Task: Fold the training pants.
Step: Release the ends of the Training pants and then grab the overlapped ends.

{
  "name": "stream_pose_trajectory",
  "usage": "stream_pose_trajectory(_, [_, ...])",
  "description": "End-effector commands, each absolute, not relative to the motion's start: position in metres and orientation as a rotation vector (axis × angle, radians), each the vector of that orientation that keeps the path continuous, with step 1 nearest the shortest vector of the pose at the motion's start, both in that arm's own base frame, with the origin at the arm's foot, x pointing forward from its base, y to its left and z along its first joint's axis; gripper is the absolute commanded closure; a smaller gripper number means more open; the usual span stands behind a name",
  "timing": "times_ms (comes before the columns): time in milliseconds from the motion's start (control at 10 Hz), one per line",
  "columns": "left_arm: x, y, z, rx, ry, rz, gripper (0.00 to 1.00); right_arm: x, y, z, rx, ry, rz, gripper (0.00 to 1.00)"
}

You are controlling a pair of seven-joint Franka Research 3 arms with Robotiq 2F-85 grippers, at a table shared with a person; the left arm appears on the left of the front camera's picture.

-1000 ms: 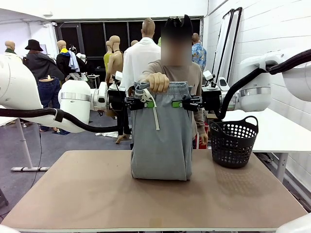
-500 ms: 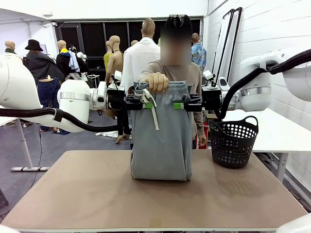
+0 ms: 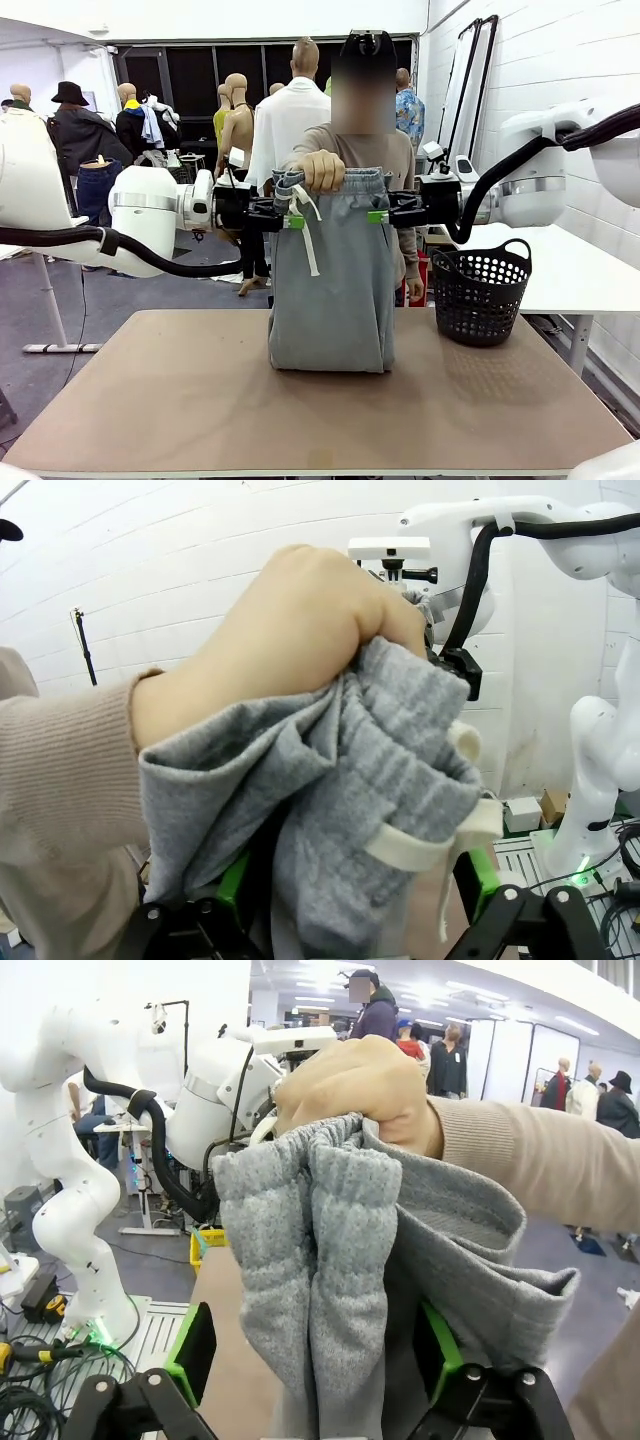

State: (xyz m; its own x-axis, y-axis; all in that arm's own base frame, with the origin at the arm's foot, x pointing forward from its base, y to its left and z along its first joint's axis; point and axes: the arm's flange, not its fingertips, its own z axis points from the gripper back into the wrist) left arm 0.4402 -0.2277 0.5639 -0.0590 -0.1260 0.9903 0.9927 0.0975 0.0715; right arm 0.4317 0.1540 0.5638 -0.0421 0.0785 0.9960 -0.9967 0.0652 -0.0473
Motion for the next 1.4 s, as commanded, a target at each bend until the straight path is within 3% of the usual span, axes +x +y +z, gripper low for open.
stream_pose_trajectory(0, [0.427, -0.213, 0.565, -1.007, -1.201, -1.208, 0.0, 0.421, 0.138, 0.561, 1.056, -1.186, 1.196, 0.0])
stream_pose_trajectory(800, [0.399, -0.149, 0.57, -0.951, -1.295, -1.171, 0.0, 0.398, 0.073, 0.562, 0.931, -1.26, 1.073, 0.0])
stream_pose_trajectory(1300, [0.408, -0.139, 0.567, -0.939, -1.365, -1.205, 0.0, 0.404, 0.077, 0.556, 0.934, -1.301, 1.05, 0.0])
